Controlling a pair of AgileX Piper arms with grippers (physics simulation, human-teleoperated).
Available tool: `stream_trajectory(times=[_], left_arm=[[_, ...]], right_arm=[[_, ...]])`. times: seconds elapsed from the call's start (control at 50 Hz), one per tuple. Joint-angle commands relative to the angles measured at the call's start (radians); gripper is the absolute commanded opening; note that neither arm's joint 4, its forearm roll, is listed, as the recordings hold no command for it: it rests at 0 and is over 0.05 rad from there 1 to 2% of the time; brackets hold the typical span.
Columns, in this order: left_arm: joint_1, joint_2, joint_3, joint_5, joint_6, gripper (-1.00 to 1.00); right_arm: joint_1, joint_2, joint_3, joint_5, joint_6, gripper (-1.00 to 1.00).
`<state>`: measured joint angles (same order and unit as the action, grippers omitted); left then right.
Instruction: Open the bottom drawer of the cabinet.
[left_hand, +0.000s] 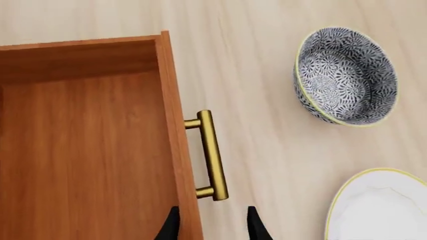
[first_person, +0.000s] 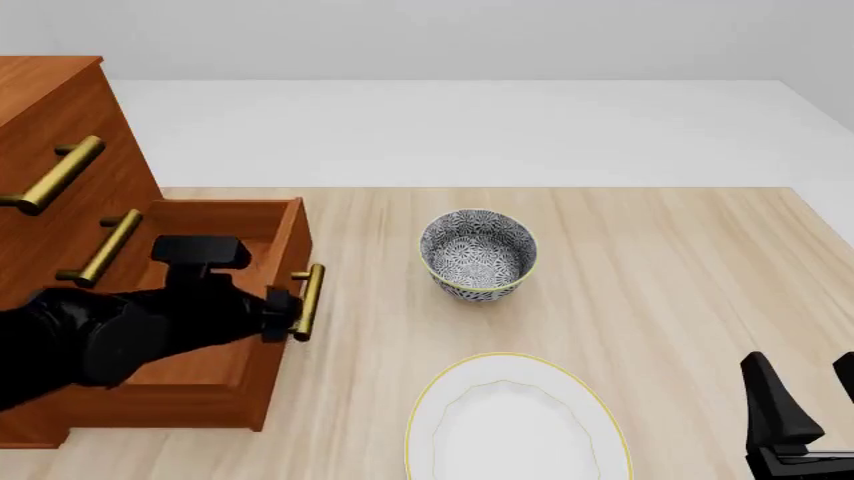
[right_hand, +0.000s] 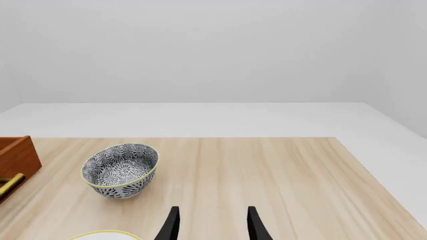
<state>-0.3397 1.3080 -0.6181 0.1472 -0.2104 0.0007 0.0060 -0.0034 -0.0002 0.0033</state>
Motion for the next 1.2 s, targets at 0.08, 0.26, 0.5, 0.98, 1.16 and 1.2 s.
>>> stream_trajectory(times=[0.08, 0.26, 0.5, 0.98, 1.16, 1.2], left_arm=[[0.034, -0.177, -0.016, 0.078, 0.074, 1.0], [0.071, -0.356, -0.025, 0.152, 0.114, 1.0], [0.073, -0.627, -0.034, 0.258, 0.106, 1.0], [0.179, -1.14, -0.208, 0.629, 0.138, 1.0], [0.176, -1.259, -0.297, 0.728, 0.112, 1.0], [0.177, -1.289, -0.327, 0.743, 0.092, 1.0]], right_arm=[[0.0, 0.0, 0.0, 0.0, 0.0, 1.0], [0.0, 0.0, 0.0, 0.0, 0.0, 1.0], [0.0, 0.0, 0.0, 0.0, 0.0, 1.0], [0.0, 0.0, 0.0, 0.0, 0.0, 1.0], [0.0, 0.0, 0.0, 0.0, 0.0, 1.0], [0.0, 0.0, 0.0, 0.0, 0.0, 1.0]])
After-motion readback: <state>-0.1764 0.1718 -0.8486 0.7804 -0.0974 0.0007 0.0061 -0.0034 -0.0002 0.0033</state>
